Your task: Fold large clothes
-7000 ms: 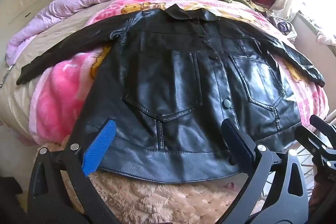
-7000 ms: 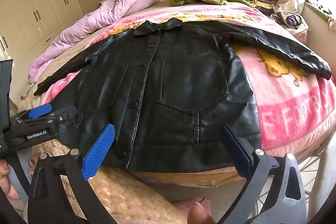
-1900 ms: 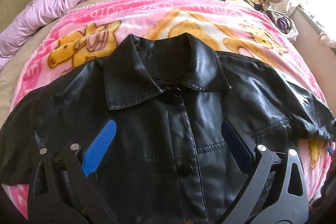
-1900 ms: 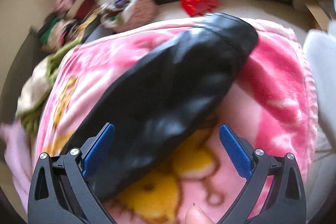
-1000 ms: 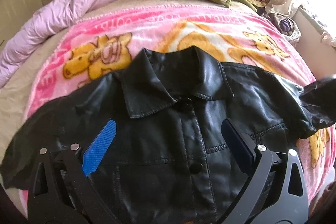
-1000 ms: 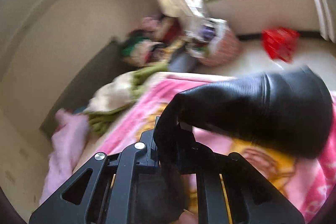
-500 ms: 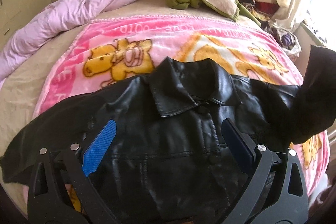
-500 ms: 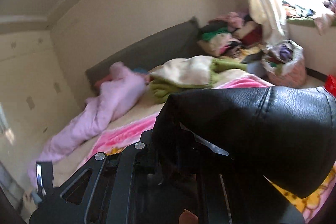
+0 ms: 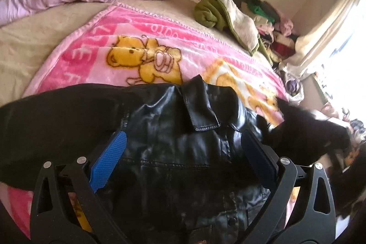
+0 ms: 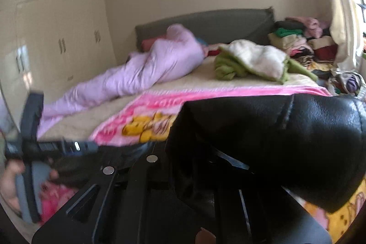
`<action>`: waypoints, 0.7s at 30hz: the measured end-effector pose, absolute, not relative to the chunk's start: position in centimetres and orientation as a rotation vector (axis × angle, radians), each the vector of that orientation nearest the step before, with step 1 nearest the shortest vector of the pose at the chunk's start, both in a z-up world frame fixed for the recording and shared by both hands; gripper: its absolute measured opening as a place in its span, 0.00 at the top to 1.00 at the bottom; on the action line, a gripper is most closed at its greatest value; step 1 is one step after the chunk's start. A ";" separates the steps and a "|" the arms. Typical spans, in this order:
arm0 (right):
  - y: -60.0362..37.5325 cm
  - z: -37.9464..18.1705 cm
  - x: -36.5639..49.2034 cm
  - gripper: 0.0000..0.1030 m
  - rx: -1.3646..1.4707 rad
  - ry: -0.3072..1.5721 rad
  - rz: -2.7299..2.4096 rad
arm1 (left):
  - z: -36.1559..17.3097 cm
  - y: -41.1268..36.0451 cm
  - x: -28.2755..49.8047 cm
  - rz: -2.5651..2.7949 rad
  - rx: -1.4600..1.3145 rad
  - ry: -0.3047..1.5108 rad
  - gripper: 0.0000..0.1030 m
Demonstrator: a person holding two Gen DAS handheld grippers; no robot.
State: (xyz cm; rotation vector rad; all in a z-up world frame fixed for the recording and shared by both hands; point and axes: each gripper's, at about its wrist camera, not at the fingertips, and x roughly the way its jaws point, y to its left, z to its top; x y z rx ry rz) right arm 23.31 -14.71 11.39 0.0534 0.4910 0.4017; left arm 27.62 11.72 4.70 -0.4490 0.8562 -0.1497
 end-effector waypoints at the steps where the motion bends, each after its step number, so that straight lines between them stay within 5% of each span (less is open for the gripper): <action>1: -14.0 10.8 23.2 0.90 0.043 0.501 0.411 | 4.6 12.3 27.5 -0.162 -0.474 0.851 0.09; 11: -6.5 3.3 24.1 0.80 -0.022 0.694 0.479 | 2.6 14.8 27.1 -0.173 -0.530 0.870 0.09; 13: -6.2 2.7 23.6 0.63 -0.030 0.710 0.494 | 2.2 14.6 27.3 -0.187 -0.536 0.881 0.09; 15: -5.7 2.2 23.3 0.30 -0.017 0.750 0.525 | 1.9 14.7 27.3 -0.206 -0.556 0.883 0.09; 21: -8.4 1.7 19.9 0.07 0.058 0.810 0.523 | 1.5 13.9 27.1 -0.234 -0.552 0.892 0.09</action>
